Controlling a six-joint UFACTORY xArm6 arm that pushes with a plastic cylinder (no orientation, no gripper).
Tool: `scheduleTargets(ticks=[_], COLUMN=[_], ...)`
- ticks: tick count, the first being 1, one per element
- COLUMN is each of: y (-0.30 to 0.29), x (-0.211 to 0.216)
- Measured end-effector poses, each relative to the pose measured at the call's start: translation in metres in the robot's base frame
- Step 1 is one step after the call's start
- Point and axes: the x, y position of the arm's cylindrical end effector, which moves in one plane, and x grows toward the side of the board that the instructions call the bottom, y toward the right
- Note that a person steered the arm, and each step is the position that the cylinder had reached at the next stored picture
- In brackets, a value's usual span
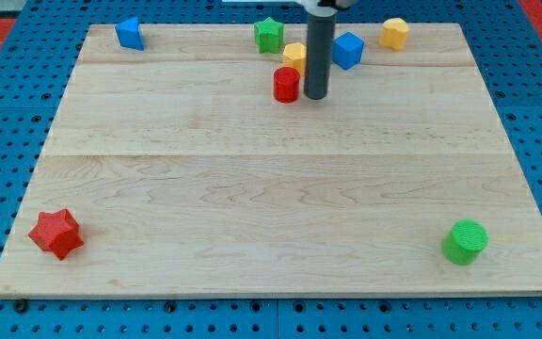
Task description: Slightly push the cube to the left
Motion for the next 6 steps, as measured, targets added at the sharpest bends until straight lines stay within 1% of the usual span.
scheduleTargets(ticks=[1,2,3,5,6], y=[0.044,0.078,0.081,0.050,0.061], x=[-0.036,-0.059,-0.061,-0.061,-0.045])
